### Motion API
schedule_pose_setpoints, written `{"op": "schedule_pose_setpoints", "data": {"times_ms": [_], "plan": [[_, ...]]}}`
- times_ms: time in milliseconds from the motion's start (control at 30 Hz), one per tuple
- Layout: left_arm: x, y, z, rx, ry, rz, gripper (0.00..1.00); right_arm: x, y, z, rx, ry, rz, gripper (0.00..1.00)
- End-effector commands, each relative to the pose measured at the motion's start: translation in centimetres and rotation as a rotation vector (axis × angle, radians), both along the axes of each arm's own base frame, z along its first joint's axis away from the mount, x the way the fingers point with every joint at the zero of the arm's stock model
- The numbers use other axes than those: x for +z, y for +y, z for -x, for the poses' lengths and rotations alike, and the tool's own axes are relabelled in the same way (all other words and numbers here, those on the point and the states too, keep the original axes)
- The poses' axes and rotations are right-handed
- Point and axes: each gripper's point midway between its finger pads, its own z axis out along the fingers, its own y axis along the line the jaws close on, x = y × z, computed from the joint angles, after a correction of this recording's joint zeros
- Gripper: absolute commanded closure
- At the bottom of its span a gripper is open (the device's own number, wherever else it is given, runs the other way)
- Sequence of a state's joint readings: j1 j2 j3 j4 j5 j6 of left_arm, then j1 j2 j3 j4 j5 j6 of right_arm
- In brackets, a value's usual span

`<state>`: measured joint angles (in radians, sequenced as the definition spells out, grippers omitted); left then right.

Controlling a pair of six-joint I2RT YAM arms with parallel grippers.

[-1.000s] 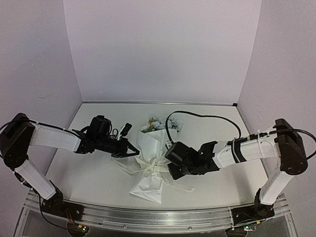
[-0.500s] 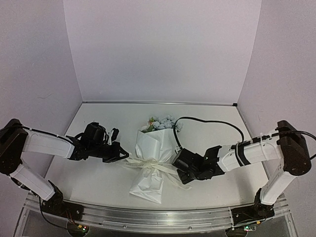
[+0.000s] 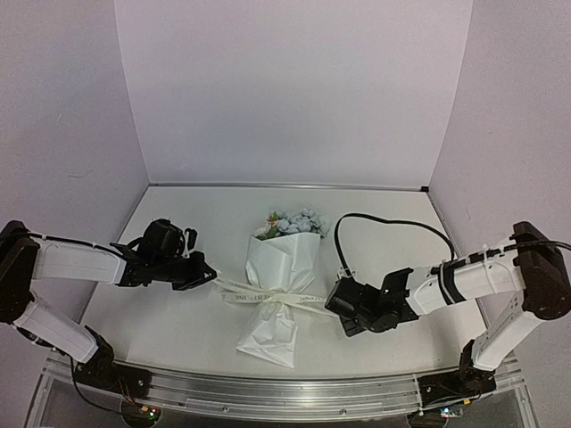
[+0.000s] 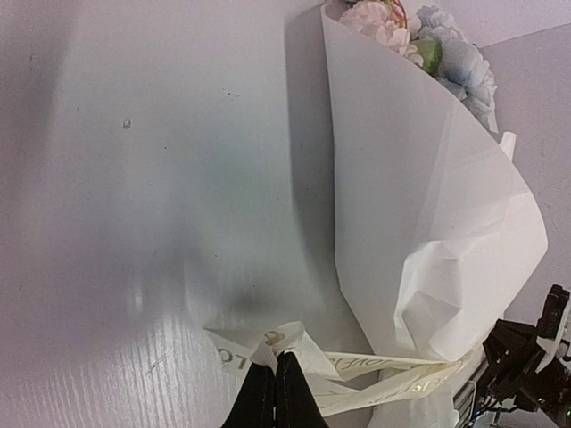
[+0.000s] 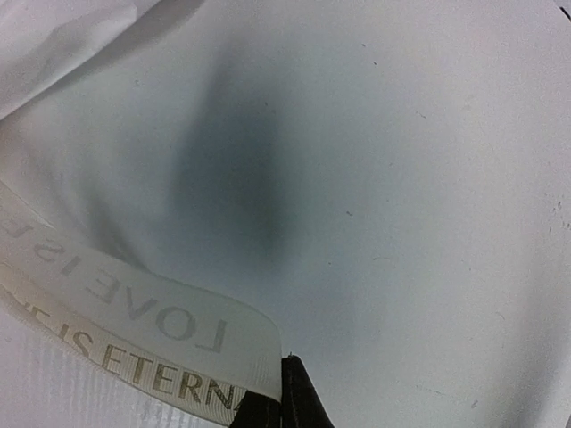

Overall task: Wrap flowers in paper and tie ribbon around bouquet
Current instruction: Tie the half-tied ribbon around the folded bouquet.

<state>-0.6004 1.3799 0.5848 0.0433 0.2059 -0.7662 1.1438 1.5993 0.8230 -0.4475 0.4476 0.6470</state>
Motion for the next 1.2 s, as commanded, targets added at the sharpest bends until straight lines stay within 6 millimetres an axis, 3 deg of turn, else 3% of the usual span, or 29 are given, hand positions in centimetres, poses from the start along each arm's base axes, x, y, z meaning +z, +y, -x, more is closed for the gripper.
{"op": "schedule_pose_setpoints", "data": {"times_ms": [0,200,733,933,1167], "plan": [[-1.6,2.6,-0.4,0.086,0.047,-0.031,1.0,0.2,-3.3,0.3,-0.08,-0.044,0.089,1.0],[-1.9,5.8,-1.4,0.162,0.07,0.003,1.0,0.2,-4.1,0.7,-0.068,-0.047,0.131,1.0],[-2.3,10.4,-2.4,0.254,0.109,0.048,1.0,0.5,-7.7,1.4,-0.177,-0.1,0.103,1.0],[-2.4,11.5,-2.3,0.286,0.121,0.068,1.0,0.7,-7.2,2.1,-0.171,-0.095,0.082,1.0],[-2.8,11.7,-1.6,0.298,0.149,0.074,1.0,-0.8,-8.4,3.0,-0.233,-0.065,0.078,1.0]]}}
